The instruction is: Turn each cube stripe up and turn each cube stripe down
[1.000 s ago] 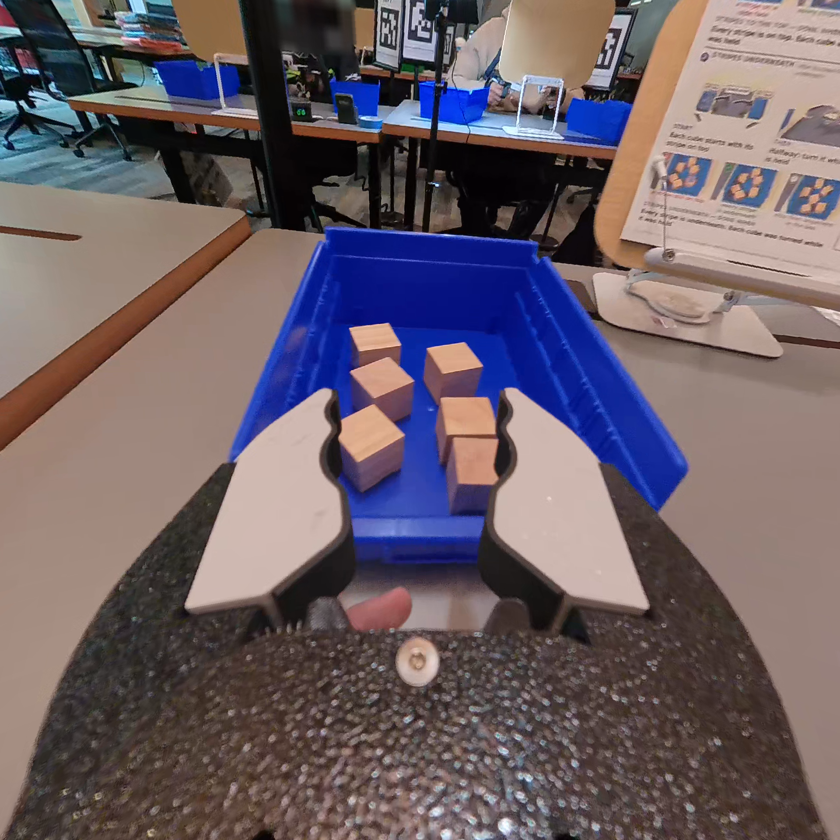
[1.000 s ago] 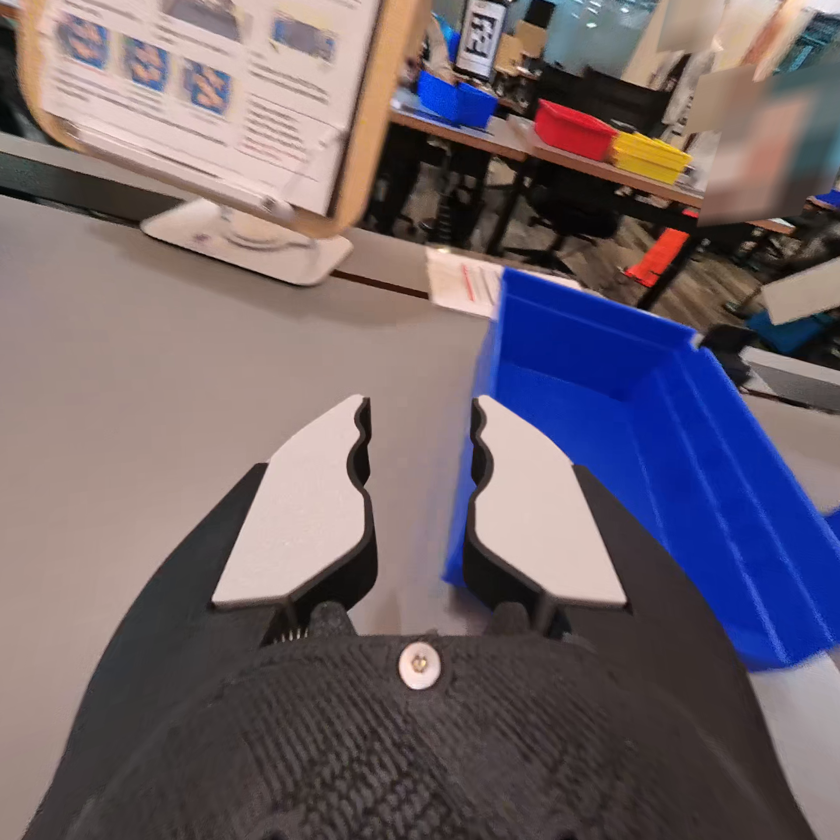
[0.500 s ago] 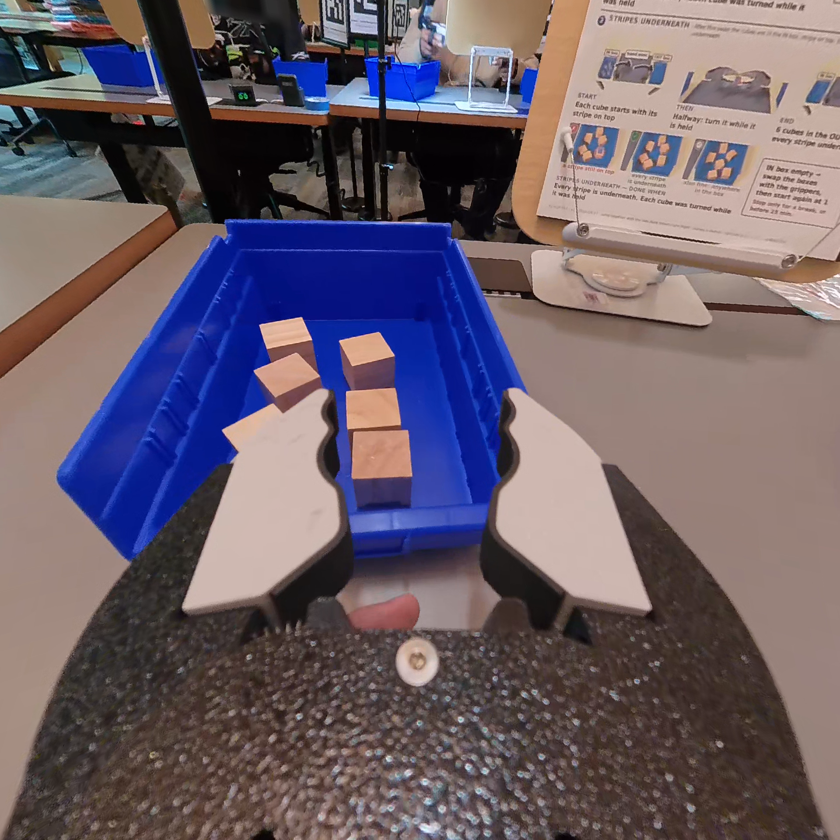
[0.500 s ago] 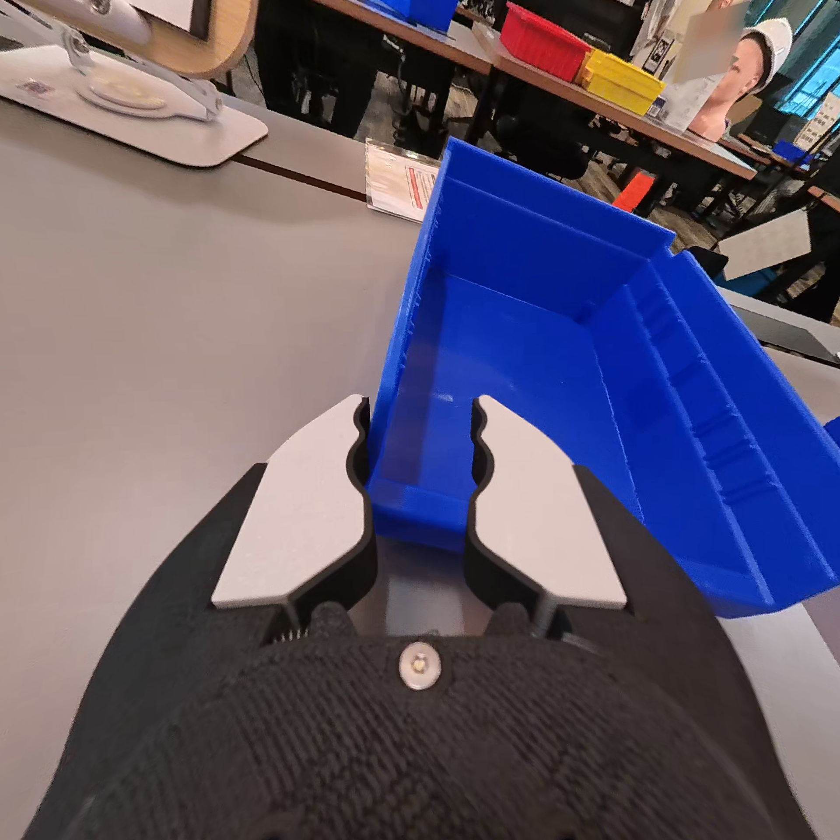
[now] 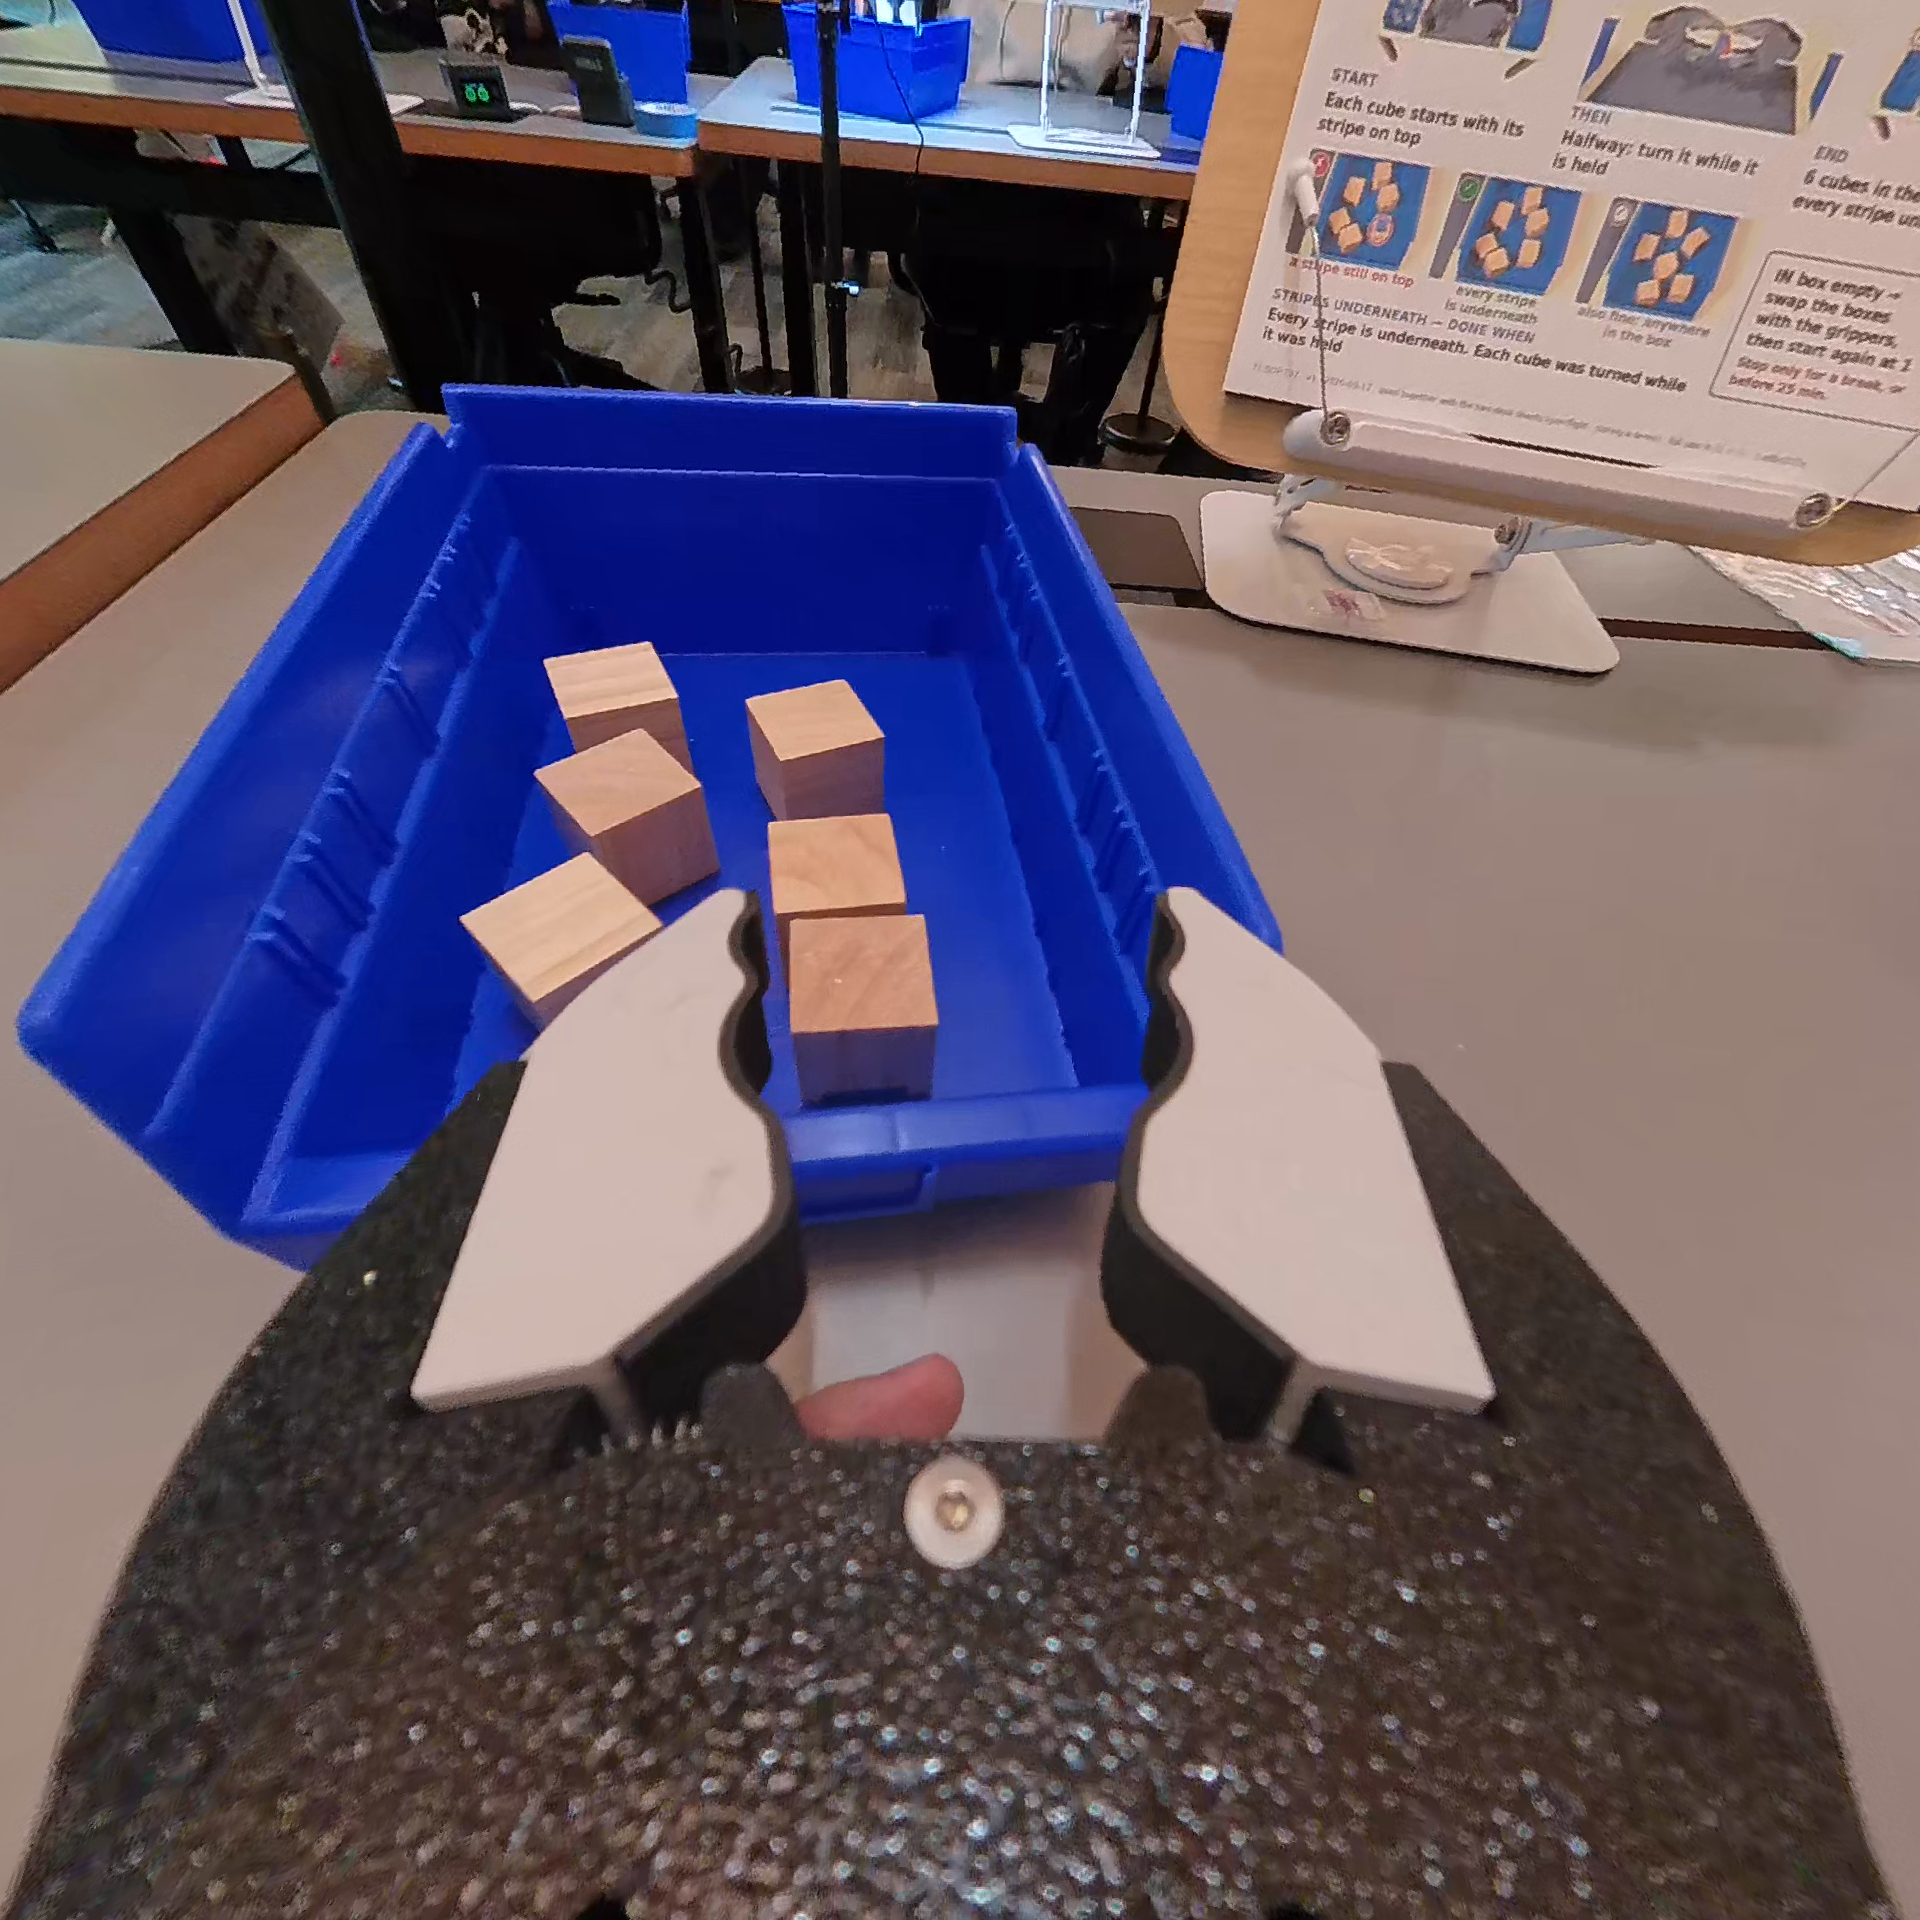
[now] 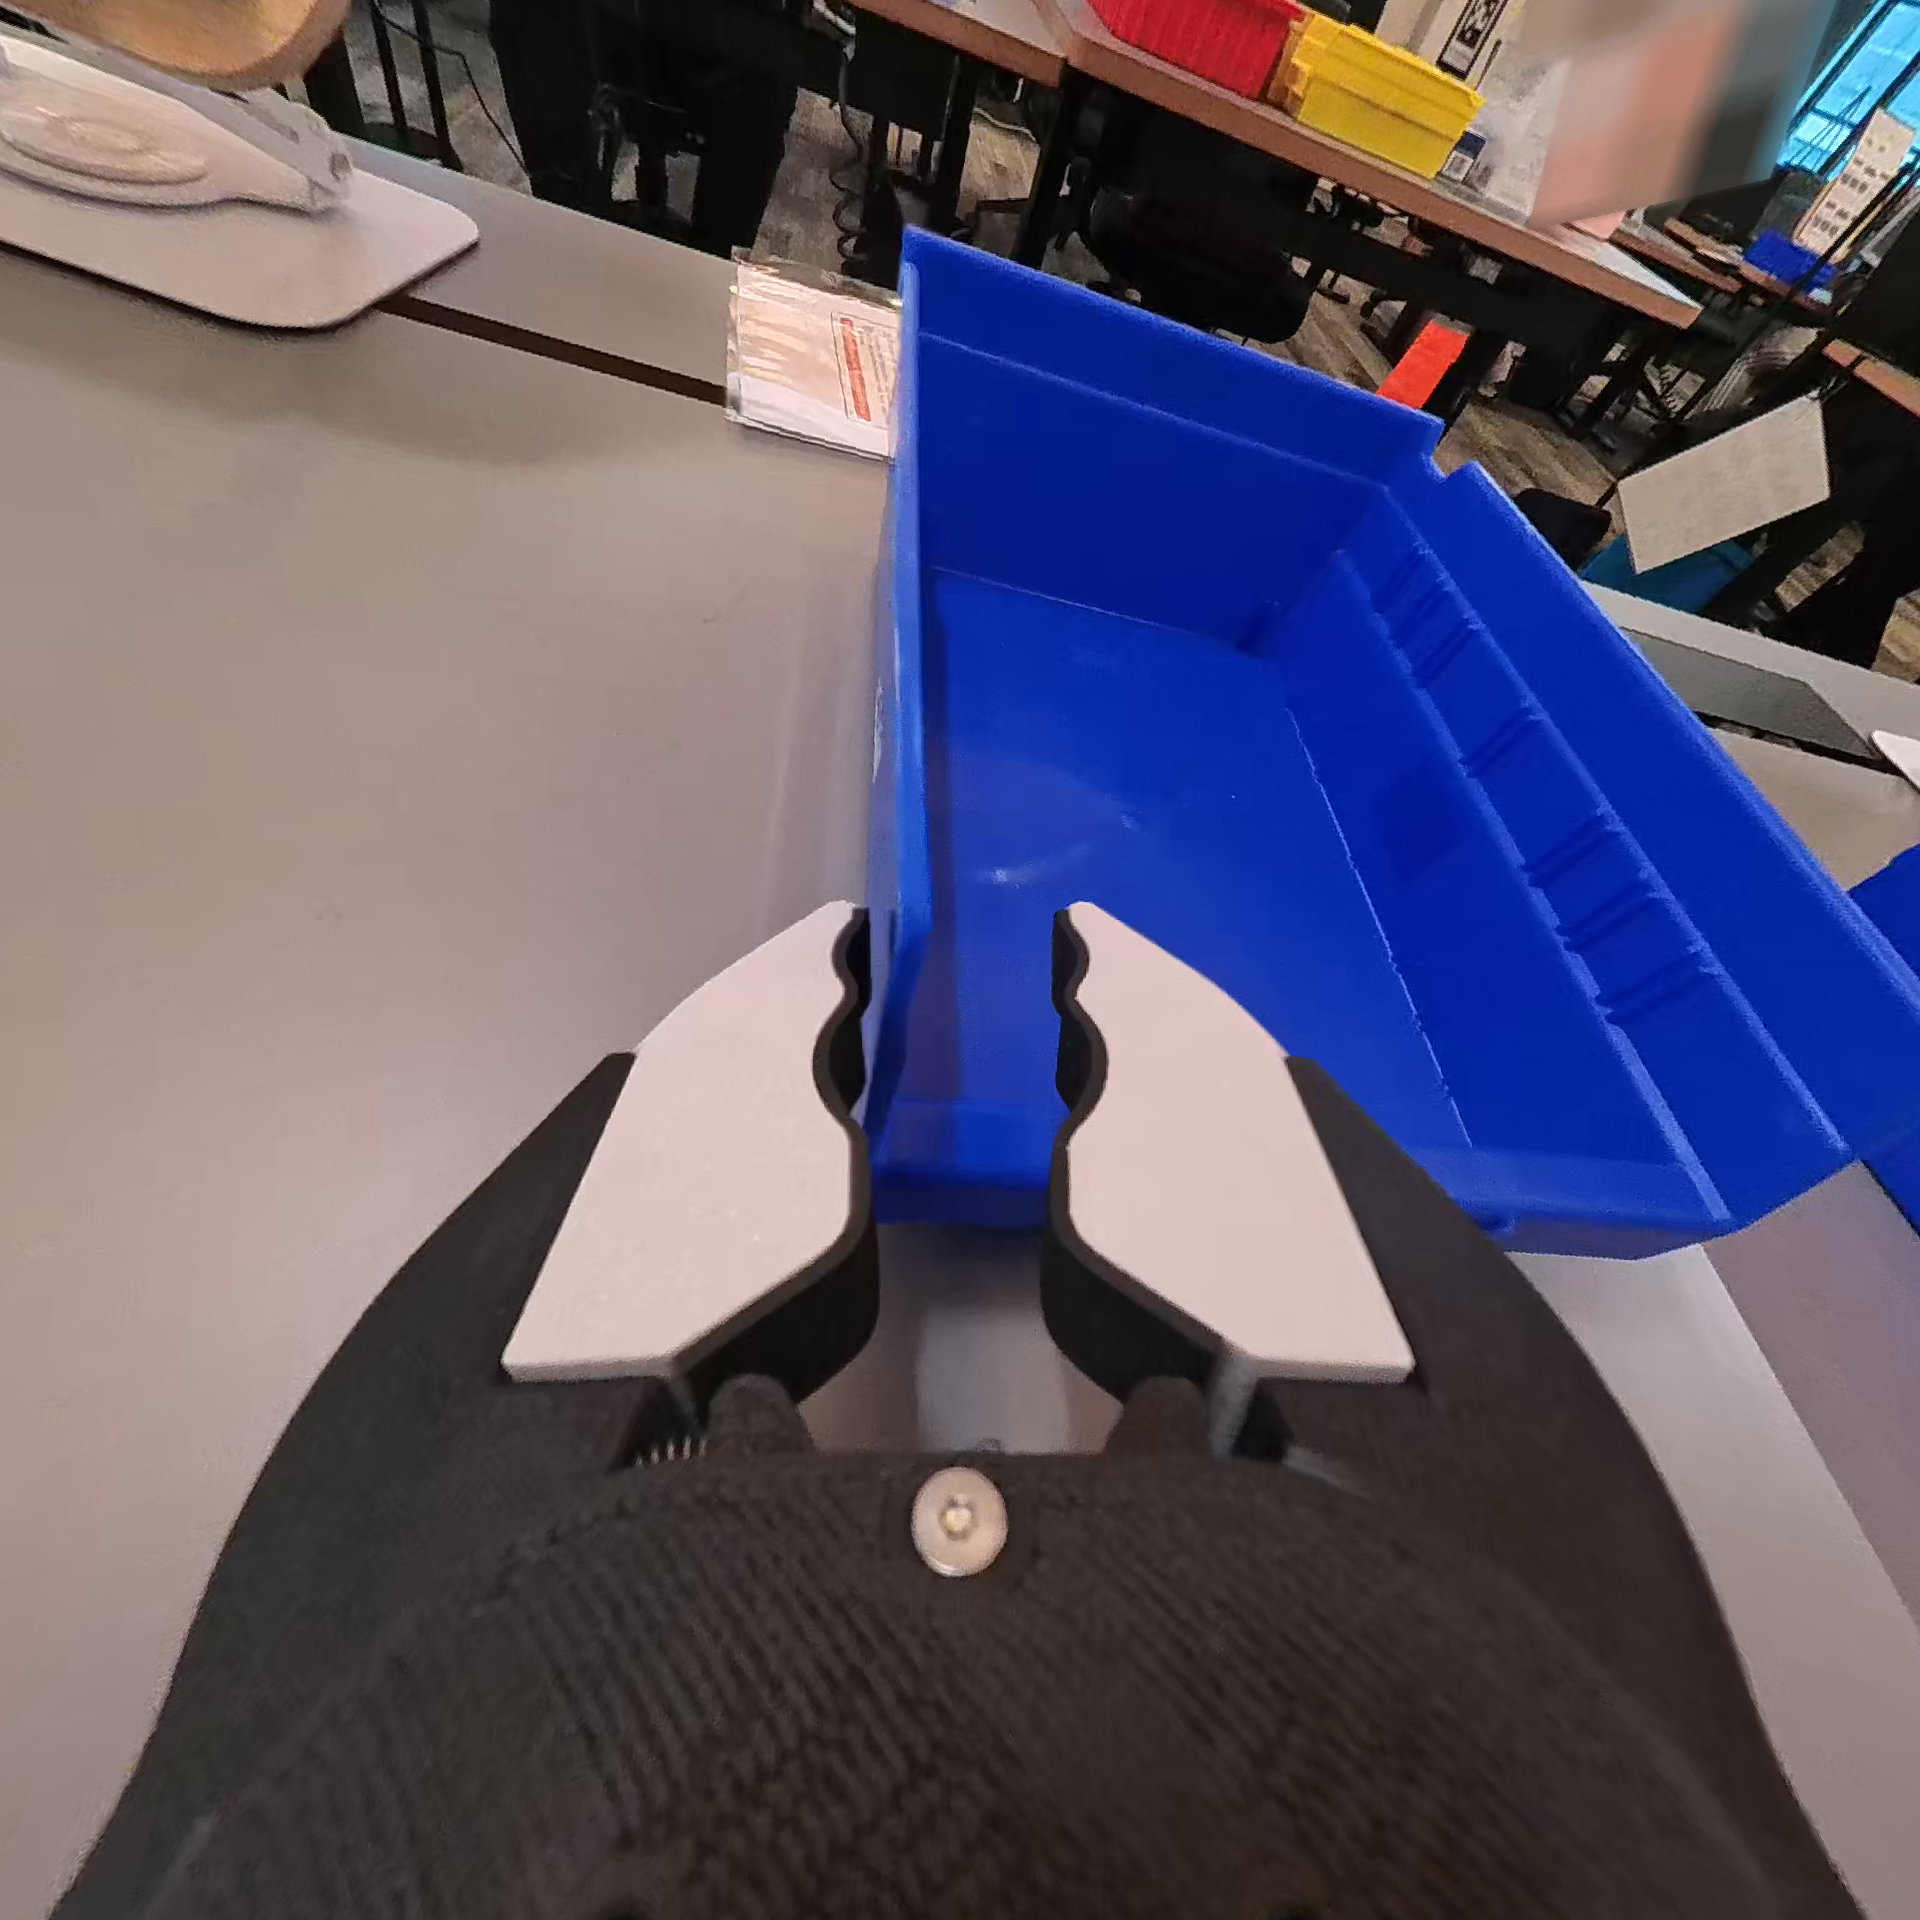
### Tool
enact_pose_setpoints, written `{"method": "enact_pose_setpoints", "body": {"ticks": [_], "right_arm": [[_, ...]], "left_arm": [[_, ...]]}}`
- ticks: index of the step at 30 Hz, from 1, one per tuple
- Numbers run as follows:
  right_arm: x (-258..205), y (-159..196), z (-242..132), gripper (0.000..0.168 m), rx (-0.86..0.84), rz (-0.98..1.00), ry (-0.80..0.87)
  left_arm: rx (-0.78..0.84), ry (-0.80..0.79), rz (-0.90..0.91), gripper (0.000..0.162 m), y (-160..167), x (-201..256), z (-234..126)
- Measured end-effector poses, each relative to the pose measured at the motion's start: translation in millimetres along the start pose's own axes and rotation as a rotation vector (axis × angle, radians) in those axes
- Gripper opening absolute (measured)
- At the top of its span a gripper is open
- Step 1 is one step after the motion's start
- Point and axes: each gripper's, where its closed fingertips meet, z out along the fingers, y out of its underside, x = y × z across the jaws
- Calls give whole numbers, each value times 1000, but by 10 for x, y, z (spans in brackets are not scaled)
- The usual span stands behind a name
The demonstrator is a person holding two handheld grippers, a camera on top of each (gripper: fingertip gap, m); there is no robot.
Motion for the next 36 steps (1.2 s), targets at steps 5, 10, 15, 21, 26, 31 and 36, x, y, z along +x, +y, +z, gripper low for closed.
{"method": "enact_pose_setpoints", "body": {"ticks": [5,10,15,21,26,31,36], "right_arm": [[-317,-373,-277,44,153,43,-100],[-896,-556,-332,49,174,17,-297],[-1372,-539,-167,56,175,87,-444],[-1578,-556,-5,71,218,82,-462],[-1552,-661,-116,71,328,94,-466],[-1526,-700,-192,72,387,99,-469],[-1591,-703,-234,71,407,36,-467]], "left_arm": [[5,-20,-8,70,-95,-193,-109],[-23,-27,-18,70,-248,-433,-181],[-153,19,15,73,-253,-481,-131],[-407,93,78,76,-220,-331,160],[-616,152,-38,82,-243,-200,663],[-823,115,-220,83,-108,-222,1226],[-925,-5,-319,83,5,-352,1556]]}}
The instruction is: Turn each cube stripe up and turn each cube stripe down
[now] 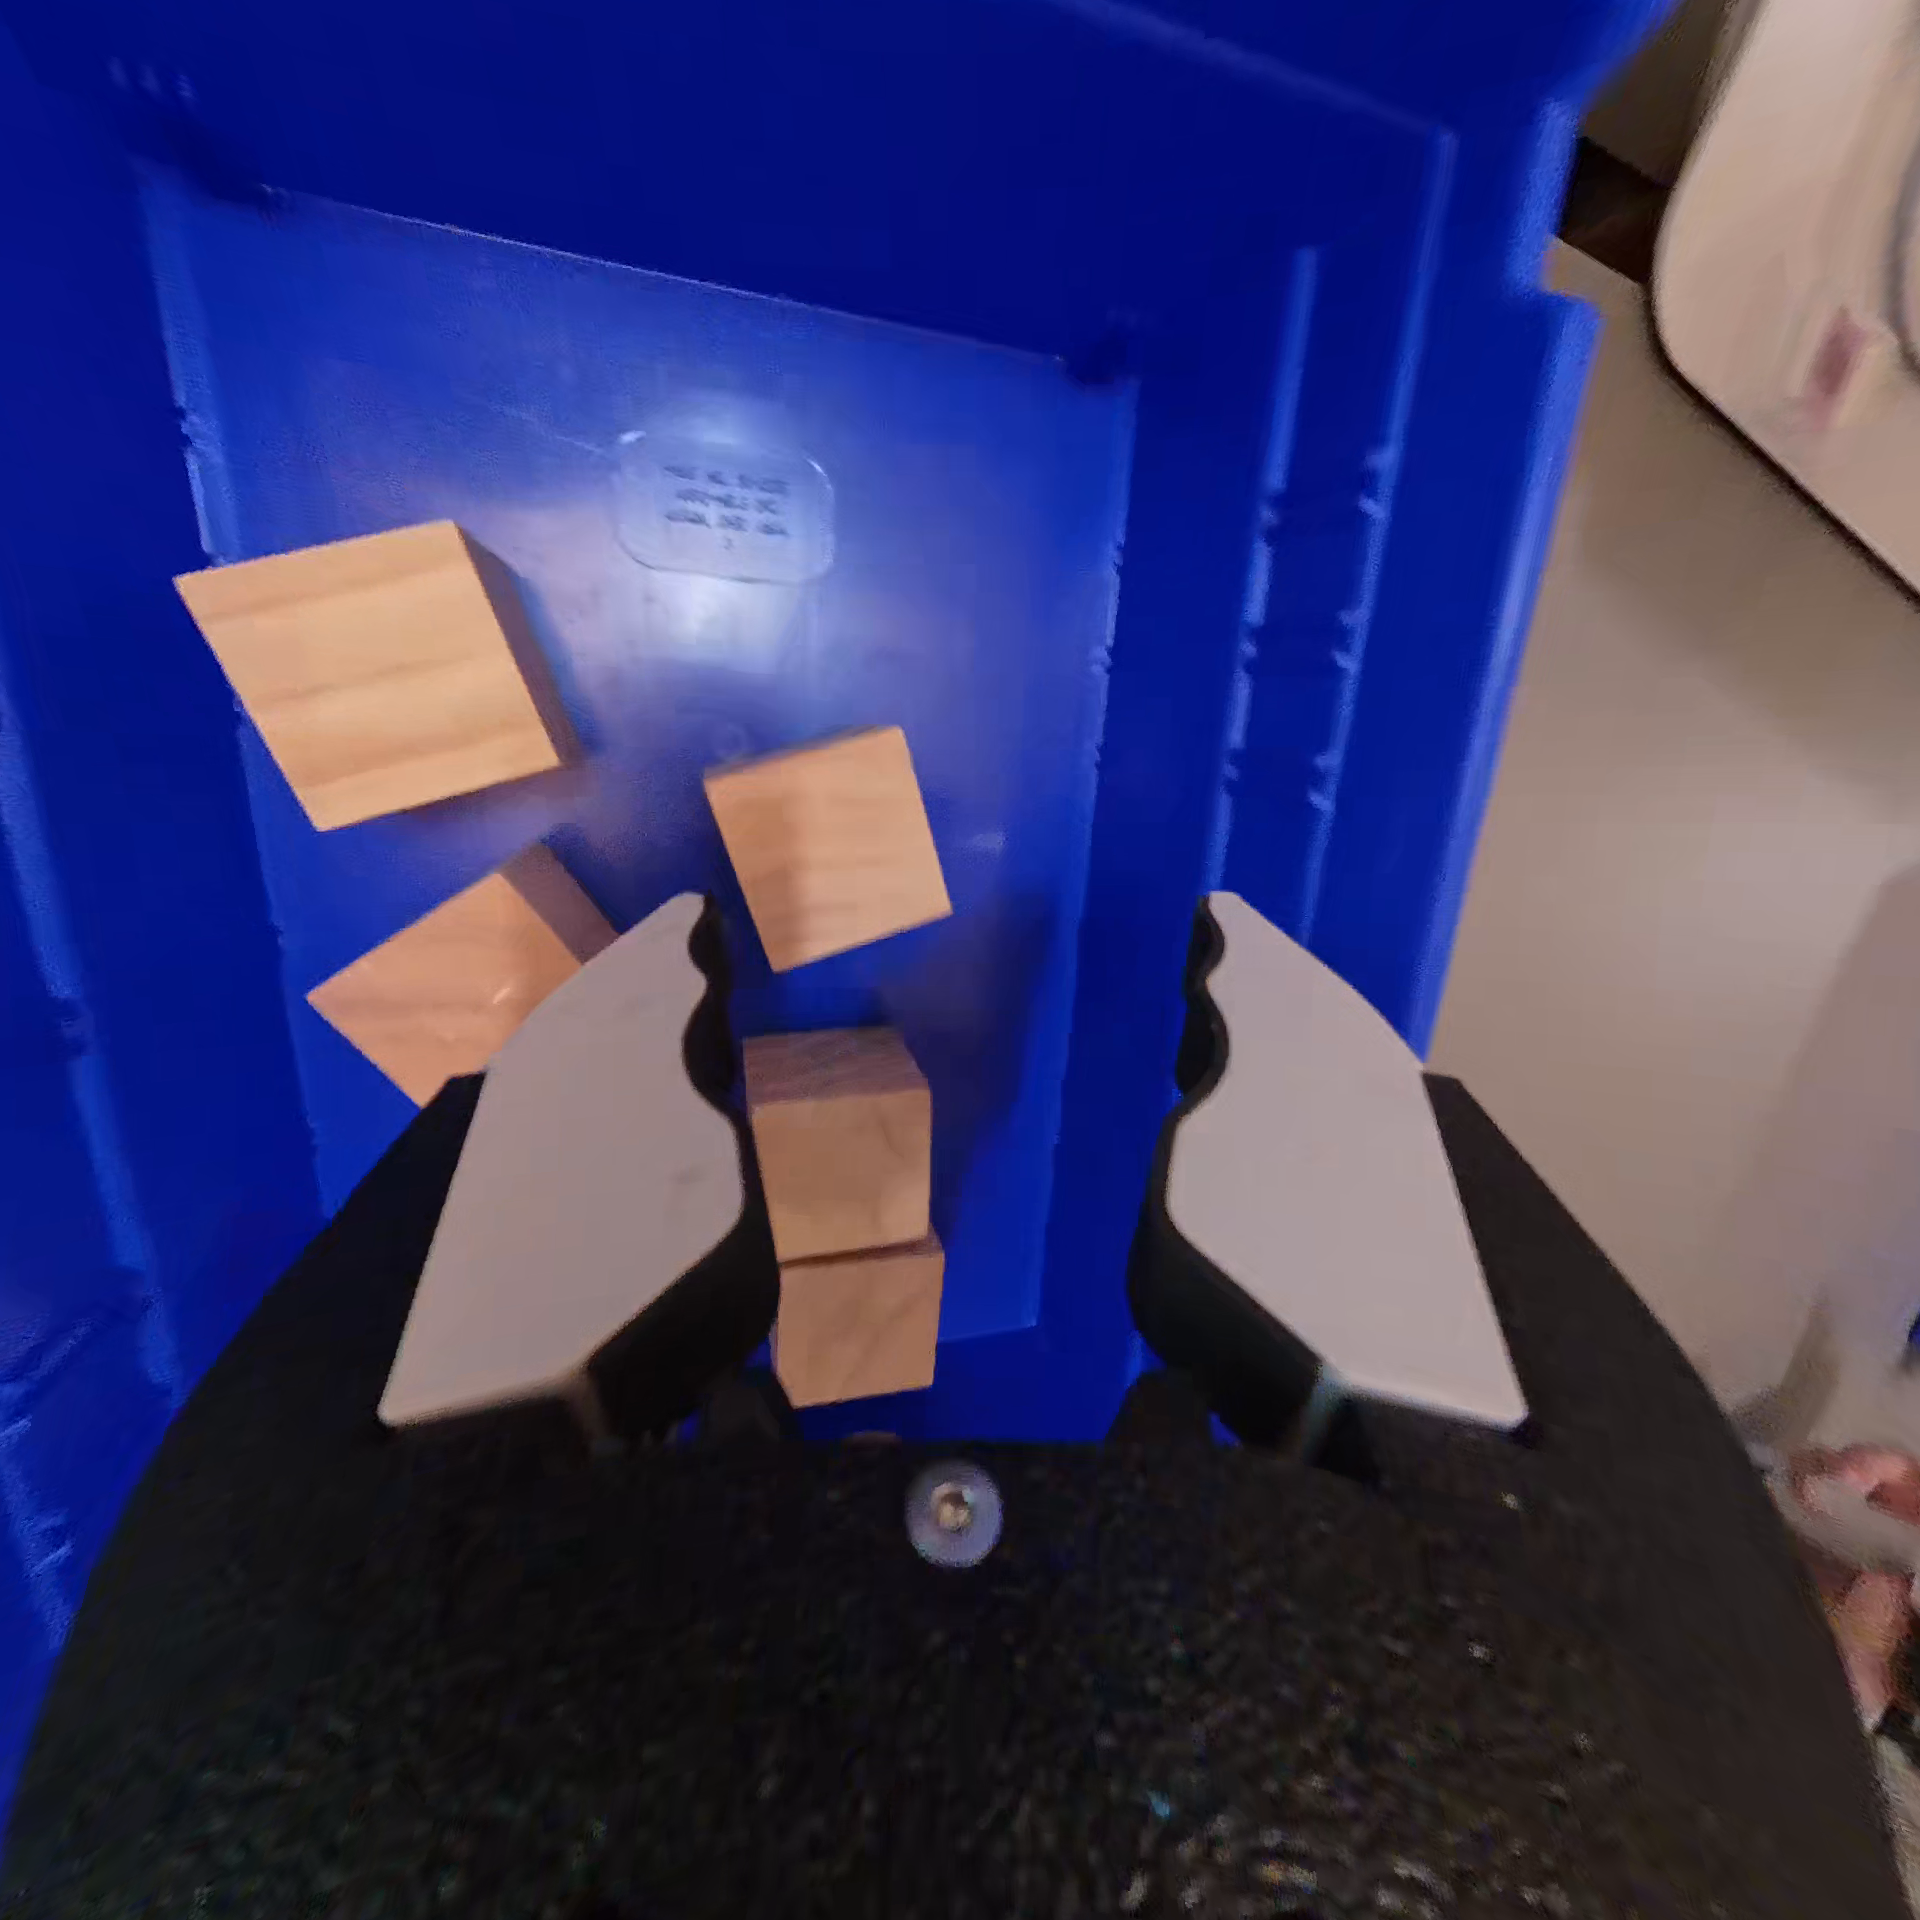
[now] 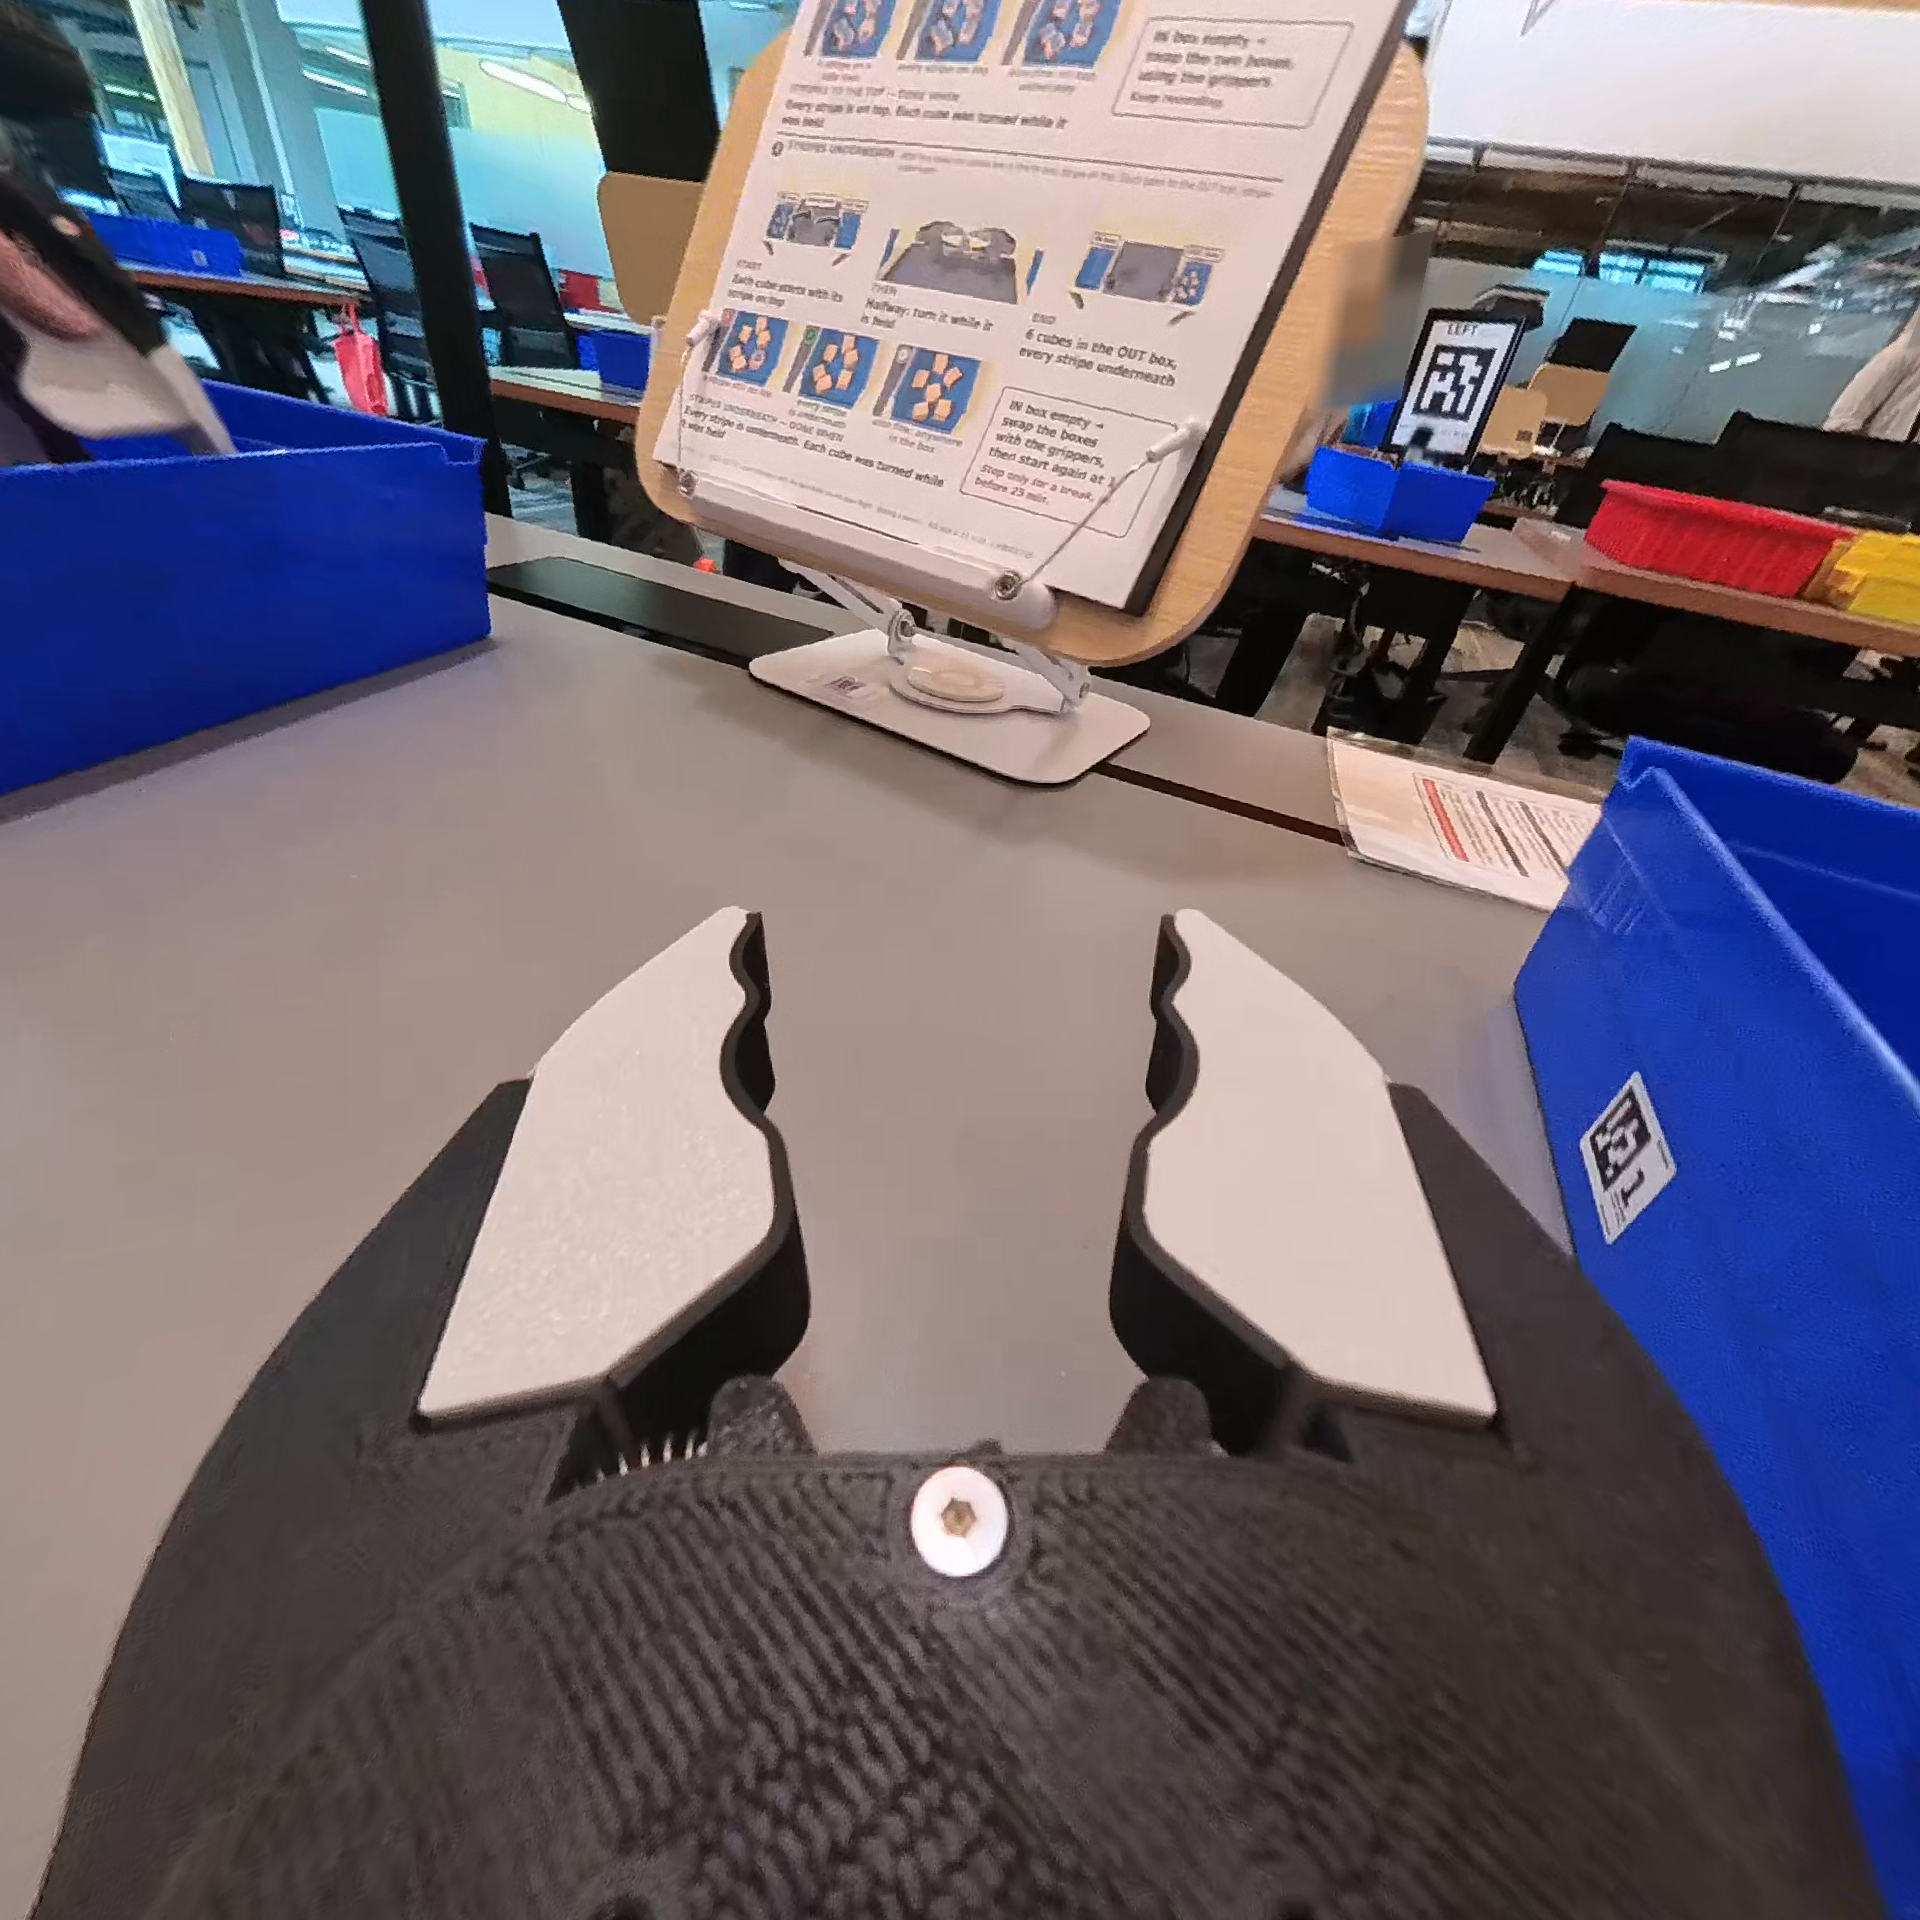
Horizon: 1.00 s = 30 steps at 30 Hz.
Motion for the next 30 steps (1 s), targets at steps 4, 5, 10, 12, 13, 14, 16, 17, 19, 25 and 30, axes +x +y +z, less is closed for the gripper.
{"method": "enact_pose_setpoints", "body": {"ticks": [4,5,10,12,13,14,16,17,19,25,30], "right_arm": [[-115,-27,-25,71,25,-101,-8],[-147,-26,-27,71,26,-127,-11],[-240,6,-10,71,8,-197,-31],[-236,3,-12,71,10,-191,-33],[-226,-1,-15,71,12,-182,-31],[-216,-4,-15,71,13,-172,-31],[-199,-6,-16,71,13,-152,-35],[-195,-6,-15,71,12,-143,-39],[-193,-1,-12,71,8,-132,-47],[-226,-20,-31,71,25,-140,-66],[-249,-25,-39,73,30,-128,-95]], "left_arm": [[-39,-56,-57,83,-54,-73,129],[-45,-73,-63,82,-58,-93,160],[-63,-133,-89,64,-41,-180,306],[-68,-161,-98,54,-24,-249,344],[-67,-169,-95,47,-17,-277,359],[-64,-164,-99,45,-11,-285,372],[-59,-147,-96,45,-6,-280,377],[-58,-142,-78,45,-1,-276,377],[-48,-134,-50,45,4,-273,377],[52,-30,39,45,-90,-78,210],[283,139,91,45,-254,373,-449]]}}
